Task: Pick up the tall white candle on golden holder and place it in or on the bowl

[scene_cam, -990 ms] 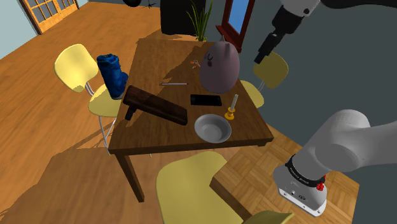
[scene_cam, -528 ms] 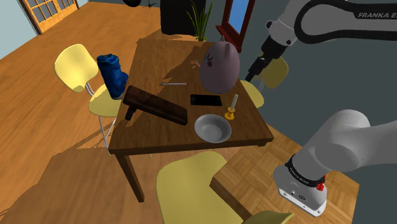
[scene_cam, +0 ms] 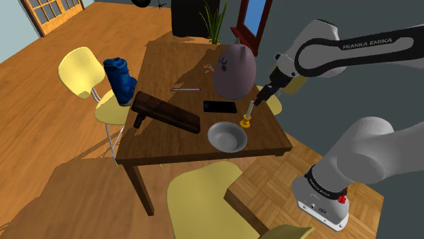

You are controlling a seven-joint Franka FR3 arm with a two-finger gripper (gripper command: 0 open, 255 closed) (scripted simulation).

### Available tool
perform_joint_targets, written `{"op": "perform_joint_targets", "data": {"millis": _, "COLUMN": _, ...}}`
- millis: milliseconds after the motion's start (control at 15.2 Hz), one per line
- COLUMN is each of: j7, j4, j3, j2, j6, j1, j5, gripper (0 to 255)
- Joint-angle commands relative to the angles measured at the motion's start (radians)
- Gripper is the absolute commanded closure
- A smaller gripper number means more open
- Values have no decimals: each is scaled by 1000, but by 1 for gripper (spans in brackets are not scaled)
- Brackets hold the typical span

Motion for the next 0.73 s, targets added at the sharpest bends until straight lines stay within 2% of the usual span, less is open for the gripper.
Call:
{"op": "perform_joint_targets", "data": {"millis": 0, "j7": -27, "j4": -40, "j3": -32, "j2": 46, "j6": 88, "j1": 21, "j5": 36, "gripper": 0}}
{"op": "perform_joint_targets", "data": {"millis": 198, "j7": -97, "j4": -79, "j3": -104, "j2": 149, "j6": 226, "j1": 83, "j5": 115, "gripper": 0}}
{"op": "perform_joint_targets", "data": {"millis": 660, "j7": -160, "j4": -87, "j3": -155, "j2": 276, "j6": 367, "j1": 188, "j5": 210, "gripper": 0}}
